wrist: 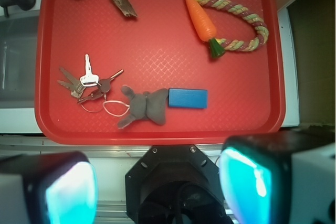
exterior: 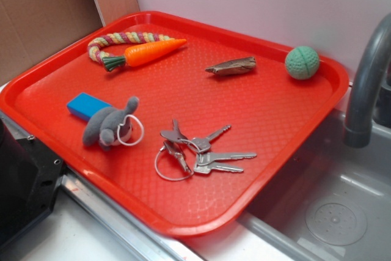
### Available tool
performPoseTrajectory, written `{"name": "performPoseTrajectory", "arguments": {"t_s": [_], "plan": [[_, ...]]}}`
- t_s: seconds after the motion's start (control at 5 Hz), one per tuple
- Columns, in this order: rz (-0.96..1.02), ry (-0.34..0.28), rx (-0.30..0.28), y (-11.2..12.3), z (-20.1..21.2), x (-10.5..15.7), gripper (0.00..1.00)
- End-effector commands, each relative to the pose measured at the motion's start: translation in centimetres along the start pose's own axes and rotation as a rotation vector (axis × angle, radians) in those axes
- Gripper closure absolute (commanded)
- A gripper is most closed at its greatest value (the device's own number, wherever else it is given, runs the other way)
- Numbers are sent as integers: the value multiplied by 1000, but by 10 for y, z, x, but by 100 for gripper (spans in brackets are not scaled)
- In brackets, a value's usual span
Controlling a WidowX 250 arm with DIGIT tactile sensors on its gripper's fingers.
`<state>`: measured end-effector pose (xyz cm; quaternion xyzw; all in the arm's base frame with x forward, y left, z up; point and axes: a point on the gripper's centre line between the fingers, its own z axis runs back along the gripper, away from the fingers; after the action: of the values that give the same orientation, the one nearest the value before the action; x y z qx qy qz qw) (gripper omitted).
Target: Grab the wood chip.
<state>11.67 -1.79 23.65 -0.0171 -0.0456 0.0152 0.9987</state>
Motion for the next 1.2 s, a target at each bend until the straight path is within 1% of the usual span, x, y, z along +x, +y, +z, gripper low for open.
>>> {"name": "performPoseTrajectory", "arguments": {"t_s": [0.0,0.2,0.4,0.6,1.0], "plan": [[0,0,0,0,0,0,0],[-185,-83,-41,9,-43,47,0],[-246,-168,-46,3,-70,88,0],[-255,-167,-33,-6,-94,113,0],[-255,-167,-33,-6,-94,113,0]]}}
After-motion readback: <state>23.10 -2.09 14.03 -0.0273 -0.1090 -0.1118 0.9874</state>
